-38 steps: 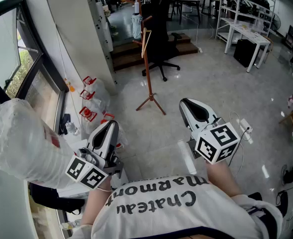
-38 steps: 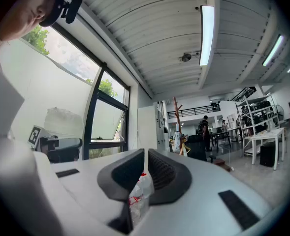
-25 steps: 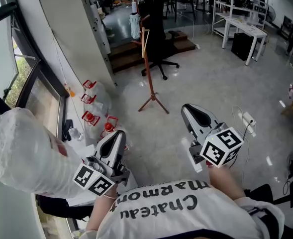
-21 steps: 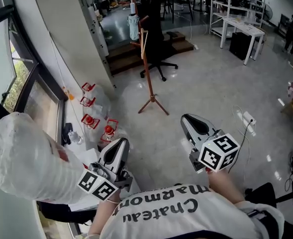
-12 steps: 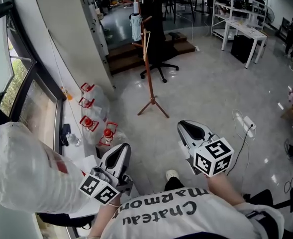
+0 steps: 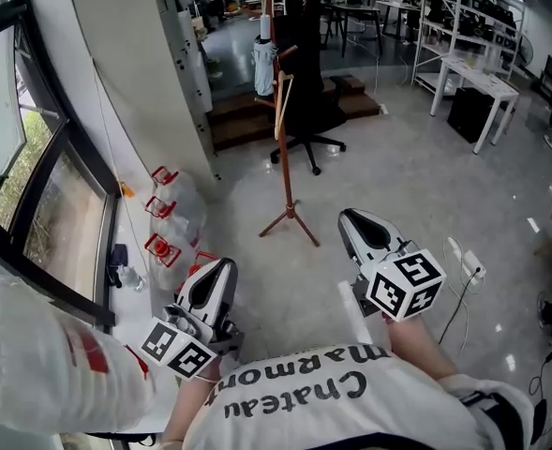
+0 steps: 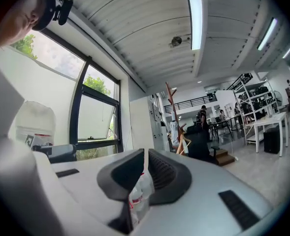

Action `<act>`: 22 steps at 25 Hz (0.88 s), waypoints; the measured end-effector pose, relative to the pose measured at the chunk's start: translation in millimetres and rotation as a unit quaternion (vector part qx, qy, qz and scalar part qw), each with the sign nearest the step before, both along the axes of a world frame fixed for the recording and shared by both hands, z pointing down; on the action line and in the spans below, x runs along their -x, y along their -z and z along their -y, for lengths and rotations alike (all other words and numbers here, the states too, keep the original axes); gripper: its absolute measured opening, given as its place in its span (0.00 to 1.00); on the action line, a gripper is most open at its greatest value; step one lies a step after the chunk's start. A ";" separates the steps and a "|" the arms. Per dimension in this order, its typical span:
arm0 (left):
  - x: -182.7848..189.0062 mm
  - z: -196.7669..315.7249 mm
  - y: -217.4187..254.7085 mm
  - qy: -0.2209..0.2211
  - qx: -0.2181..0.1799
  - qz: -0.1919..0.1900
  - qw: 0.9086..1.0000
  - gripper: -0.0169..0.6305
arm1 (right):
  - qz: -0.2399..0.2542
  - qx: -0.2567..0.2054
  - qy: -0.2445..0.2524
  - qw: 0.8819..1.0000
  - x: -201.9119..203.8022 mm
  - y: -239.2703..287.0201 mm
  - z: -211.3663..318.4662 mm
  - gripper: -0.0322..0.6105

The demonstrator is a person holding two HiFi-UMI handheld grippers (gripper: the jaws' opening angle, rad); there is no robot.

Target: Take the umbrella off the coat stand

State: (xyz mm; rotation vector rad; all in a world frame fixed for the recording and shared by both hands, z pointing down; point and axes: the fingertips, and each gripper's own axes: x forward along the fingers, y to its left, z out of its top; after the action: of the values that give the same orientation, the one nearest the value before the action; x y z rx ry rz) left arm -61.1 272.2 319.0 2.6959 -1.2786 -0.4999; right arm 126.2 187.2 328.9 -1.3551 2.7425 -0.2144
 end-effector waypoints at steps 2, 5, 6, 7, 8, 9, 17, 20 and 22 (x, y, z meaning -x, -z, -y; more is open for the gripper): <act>-6.6 18.6 1.6 0.004 -0.003 0.000 1.000 0.06 | 0.000 -0.006 0.006 1.000 -5.3 4.4 22.8 0.12; -15.6 45.0 -2.3 0.008 0.001 -0.007 1.000 0.06 | -0.008 0.004 0.021 1.000 -8.5 -4.2 54.4 0.12; -18.0 52.9 -4.9 0.008 0.004 -0.010 1.000 0.06 | -0.011 0.009 0.025 1.000 -9.1 -8.5 63.7 0.12; -19.9 60.1 -7.9 0.010 0.007 -0.012 1.000 0.06 | -0.013 0.013 0.029 0.999 -9.2 -12.9 72.1 0.12; -21.2 66.8 -10.8 0.013 0.011 -0.012 1.000 0.06 | -0.014 0.017 0.034 0.999 -9.1 -16.8 79.5 0.12; -22.4 72.9 -13.3 0.016 0.014 -0.012 1.000 0.06 | -0.015 0.019 0.038 0.999 -9.1 -20.1 86.2 0.12; -30.8 108.6 -30.2 0.025 0.030 -0.006 0.999 0.06 | -0.011 0.035 0.047 0.998 -17.3 -43.1 124.9 0.12; -28.5 117.8 -30.7 0.027 0.034 -0.005 0.999 0.06 | -0.010 0.046 0.053 0.997 -13.1 -49.8 133.5 0.12; -26.1 123.3 -31.9 0.027 0.038 -0.006 0.999 0.06 | -0.011 0.051 0.055 0.997 -9.1 -54.2 138.6 0.12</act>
State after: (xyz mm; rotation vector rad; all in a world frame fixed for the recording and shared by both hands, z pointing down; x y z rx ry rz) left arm -35.0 148.9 350.9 2.6002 -1.3413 -0.4626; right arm 135.4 48.7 383.1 -1.2362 2.8640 -0.3542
